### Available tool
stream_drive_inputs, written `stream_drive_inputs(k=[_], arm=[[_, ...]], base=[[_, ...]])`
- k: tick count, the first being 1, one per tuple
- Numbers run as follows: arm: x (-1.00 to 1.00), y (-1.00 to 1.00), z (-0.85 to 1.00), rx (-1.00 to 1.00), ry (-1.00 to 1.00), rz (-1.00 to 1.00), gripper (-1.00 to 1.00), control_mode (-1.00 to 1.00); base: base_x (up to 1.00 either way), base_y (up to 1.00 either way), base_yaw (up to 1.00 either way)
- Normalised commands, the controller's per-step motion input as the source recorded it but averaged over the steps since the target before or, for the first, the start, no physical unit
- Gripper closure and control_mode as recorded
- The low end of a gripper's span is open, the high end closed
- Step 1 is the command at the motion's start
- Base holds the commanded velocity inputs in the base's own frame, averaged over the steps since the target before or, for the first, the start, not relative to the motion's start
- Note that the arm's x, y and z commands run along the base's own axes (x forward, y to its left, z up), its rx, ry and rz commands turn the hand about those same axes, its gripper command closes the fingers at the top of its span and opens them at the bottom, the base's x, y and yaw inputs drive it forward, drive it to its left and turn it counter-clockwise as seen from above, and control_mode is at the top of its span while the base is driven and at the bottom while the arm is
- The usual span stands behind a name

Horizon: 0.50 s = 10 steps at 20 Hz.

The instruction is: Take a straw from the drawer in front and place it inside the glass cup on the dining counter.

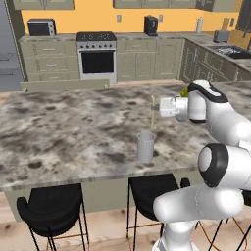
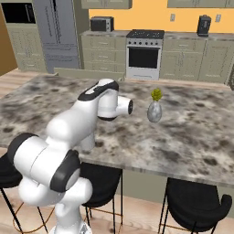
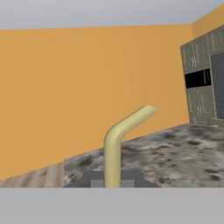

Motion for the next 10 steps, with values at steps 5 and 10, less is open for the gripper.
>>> stream_drive_inputs(k=[5,10], arm=[[0.00,0.01,-0.14,0.00,0.00,0.02,1.00,-1.00],[0.03,0.00,-0.37,0.00,0.03,0.02,1.00,-1.00]], base=[[0.00,0.00,0.00],[0.00,0.00,0.00]])
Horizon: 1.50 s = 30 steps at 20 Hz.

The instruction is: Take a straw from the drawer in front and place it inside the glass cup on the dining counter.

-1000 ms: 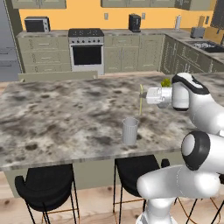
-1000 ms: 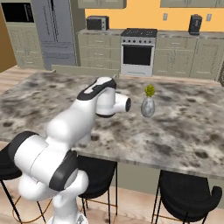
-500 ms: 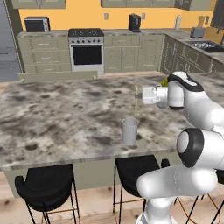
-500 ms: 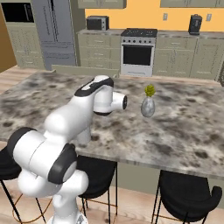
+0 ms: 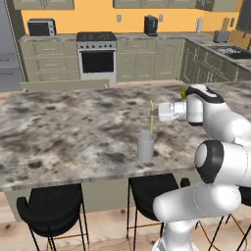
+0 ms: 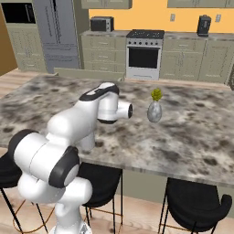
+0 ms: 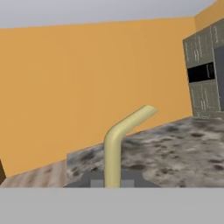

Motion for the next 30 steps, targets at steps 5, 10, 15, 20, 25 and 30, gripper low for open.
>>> stream_drive_inputs(k=[5,10,15,20,25,30], arm=[[0.13,0.01,-0.26,0.00,0.01,0.03,1.00,-1.00],[0.21,0.01,-0.17,0.00,0.00,0.03,1.00,-1.00],[0.24,0.02,-0.09,0.00,0.00,0.03,1.00,-1.00],[0.07,0.00,-0.14,0.00,0.00,0.03,1.00,-1.00],[0.11,0.04,-0.16,0.00,0.00,0.03,1.00,-1.00],[0.10,0.07,-0.13,0.00,0.00,0.03,1.00,-1.00]], base=[[0.00,0.00,0.00],[0.00,0.00,0.00],[0.00,0.00,0.00],[0.00,0.00,0.00],[0.00,0.00,0.00],[0.00,0.00,0.00]])
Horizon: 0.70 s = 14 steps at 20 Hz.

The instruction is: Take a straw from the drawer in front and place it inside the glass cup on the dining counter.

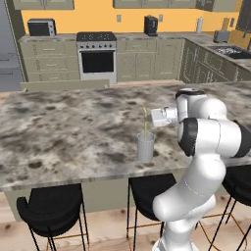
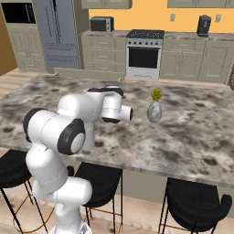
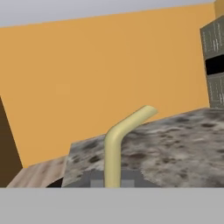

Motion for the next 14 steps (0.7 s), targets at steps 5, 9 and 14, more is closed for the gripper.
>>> stream_drive_inputs(k=[5,9,14], arm=[[0.10,0.07,-0.14,0.00,0.00,0.03,1.00,-1.00],[0.17,0.05,-0.10,0.00,0.00,0.02,1.00,-1.00],[0.18,0.01,-0.12,0.00,0.00,0.03,1.00,-1.00]], base=[[0.00,0.00,0.00],[0.00,0.00,0.00],[0.00,0.00,0.00]])
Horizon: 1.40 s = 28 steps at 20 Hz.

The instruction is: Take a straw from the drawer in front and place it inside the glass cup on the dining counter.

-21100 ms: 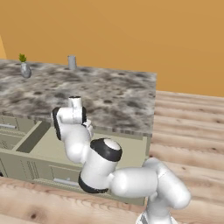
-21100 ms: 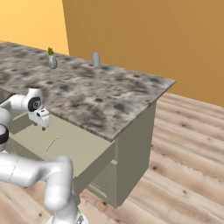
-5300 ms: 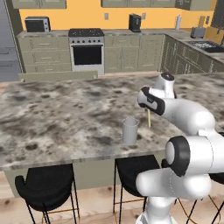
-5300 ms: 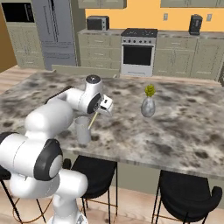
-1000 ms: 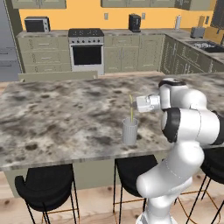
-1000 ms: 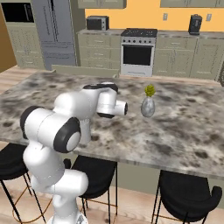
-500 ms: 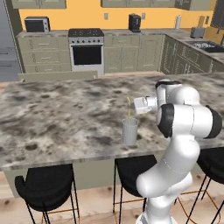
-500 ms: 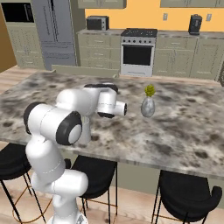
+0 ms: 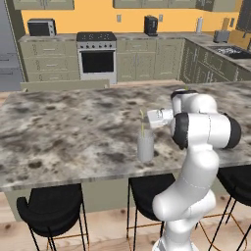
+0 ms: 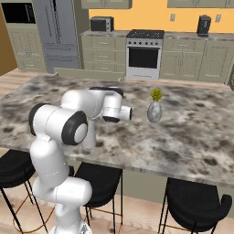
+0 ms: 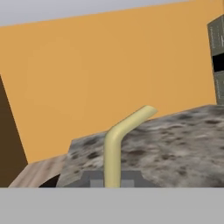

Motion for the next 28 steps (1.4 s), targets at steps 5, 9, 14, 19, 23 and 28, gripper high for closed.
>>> stream_drive_inputs(k=[5,9,14,19,23,28], arm=[[0.00,0.00,-0.13,0.00,0.00,0.01,1.00,-1.00],[-0.40,0.00,-0.09,0.00,0.00,0.00,1.00,-1.00],[-0.41,0.00,-0.07,0.00,0.00,0.00,1.00,-1.00],[-0.20,0.00,-0.01,0.00,0.00,0.00,-1.00,-1.00],[0.00,0.00,0.00,0.00,0.00,0.00,-1.00,-1.00],[0.00,0.00,0.00,-0.05,-0.02,0.00,-1.00,-1.00]], base=[[0.00,0.00,0.00],[0.00,0.00,0.00],[0.00,0.00,0.00],[0.00,0.00,0.00],[0.00,0.00,0.00],[0.00,0.00,0.00]])
